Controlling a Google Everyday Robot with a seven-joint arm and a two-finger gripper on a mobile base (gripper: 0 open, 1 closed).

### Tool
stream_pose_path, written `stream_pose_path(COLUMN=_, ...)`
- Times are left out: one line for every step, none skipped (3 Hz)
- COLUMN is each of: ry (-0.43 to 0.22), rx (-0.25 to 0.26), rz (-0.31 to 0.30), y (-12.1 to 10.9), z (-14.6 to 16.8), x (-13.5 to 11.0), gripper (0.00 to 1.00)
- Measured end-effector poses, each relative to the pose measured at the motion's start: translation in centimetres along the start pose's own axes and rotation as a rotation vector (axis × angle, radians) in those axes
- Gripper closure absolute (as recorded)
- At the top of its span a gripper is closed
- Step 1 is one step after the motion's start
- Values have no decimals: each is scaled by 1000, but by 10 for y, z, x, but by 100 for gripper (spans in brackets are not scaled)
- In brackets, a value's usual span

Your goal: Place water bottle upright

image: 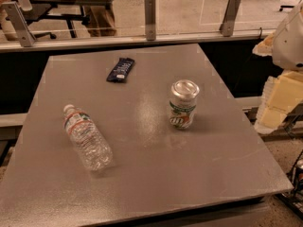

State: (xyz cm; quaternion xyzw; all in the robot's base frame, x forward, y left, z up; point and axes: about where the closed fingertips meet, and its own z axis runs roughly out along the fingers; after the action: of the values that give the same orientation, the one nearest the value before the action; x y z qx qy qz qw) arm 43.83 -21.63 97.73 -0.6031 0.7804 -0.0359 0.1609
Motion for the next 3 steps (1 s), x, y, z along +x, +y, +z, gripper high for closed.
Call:
stream_pose_path(ry=-1, rx=2, rz=0, y=0, z=0, x=-1, gripper=0)
stream_pose_path(ry=-12, rx=-3, rz=0, y=-2, z=1, x=-25, gripper=0)
stream_pose_path(ry=-15, rx=-41, rz=-20, y=3, z=10, x=-129, gripper=0)
